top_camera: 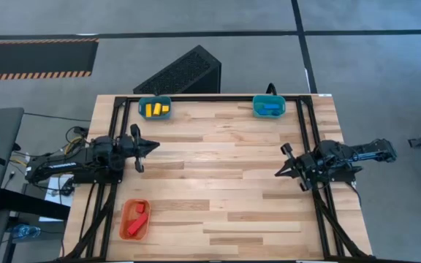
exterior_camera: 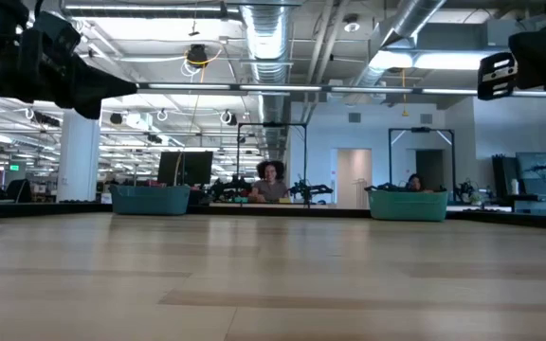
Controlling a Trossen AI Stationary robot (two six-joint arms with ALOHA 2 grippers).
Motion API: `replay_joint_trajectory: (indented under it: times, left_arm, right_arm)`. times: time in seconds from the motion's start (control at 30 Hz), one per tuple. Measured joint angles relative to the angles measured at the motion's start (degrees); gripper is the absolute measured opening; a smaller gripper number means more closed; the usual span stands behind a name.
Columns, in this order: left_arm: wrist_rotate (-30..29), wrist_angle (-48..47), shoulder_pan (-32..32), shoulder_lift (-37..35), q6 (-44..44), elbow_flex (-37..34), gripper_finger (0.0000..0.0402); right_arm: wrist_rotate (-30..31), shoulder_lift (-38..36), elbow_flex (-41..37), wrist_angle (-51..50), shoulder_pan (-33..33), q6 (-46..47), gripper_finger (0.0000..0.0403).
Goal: Sort & place blocks by color
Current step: Return to Home Position
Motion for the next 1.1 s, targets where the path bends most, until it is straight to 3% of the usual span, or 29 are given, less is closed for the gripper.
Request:
replay_joint_trajectory:
  times: [0.17, 1.1]
  left_arm:
    - [0.03, 0.07, -0.05, 0.00, 6.03, 0.00, 0.0000]
    - [0.09, 0.08, -0.03, 0.00, 4.40, 0.00, 0.0000]
  right_arm:
    - [-0.02, 0.00, 0.00, 0.00, 0.00, 5.28, 0.0024]
    - [-0.07, 0.00, 0.02, -0.07, 0.00, 5.81, 0.0022]
